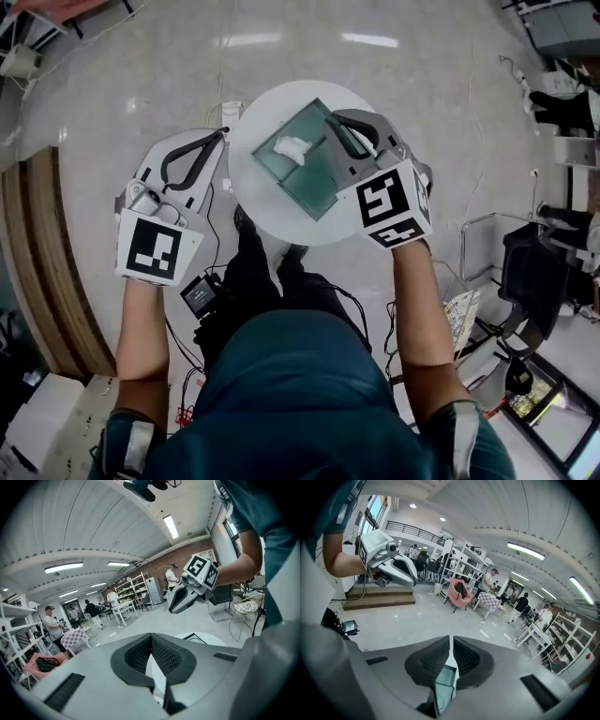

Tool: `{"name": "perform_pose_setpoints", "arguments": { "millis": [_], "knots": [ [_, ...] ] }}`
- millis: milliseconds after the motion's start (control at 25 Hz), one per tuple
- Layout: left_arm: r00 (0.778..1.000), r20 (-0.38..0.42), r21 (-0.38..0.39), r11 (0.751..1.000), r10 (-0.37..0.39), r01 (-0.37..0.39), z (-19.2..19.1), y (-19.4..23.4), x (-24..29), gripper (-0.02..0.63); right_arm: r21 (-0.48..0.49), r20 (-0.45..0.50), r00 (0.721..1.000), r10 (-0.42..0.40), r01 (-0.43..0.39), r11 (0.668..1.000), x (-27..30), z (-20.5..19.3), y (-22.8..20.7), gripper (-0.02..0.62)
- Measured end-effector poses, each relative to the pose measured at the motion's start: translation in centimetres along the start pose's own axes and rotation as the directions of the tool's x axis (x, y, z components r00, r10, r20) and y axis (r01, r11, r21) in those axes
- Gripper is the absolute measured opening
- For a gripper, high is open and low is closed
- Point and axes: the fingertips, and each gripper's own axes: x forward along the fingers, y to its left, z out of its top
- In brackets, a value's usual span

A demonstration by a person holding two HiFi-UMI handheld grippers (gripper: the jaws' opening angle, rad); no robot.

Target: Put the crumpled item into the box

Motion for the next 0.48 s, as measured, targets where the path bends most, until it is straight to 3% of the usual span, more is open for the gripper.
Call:
{"name": "perform_pose_setpoints", "arguments": {
  "millis": [200,480],
  "knots": [
    [0.999,0.044,-0.013,1.000,0.002,-0.001,3.9,-0.1,-3.0,0.018,-0.021,0.058,0.998,-0.017,0.018,1.000,-5.0,3.4,-0.6,0.051],
    [0.997,0.067,0.055,0.998,0.023,-0.027,8.9,-0.2,-5.4,0.018,-0.028,0.155,0.986,-0.065,0.070,0.997,-10.3,8.3,-2.4,0.051]
  ]
}}
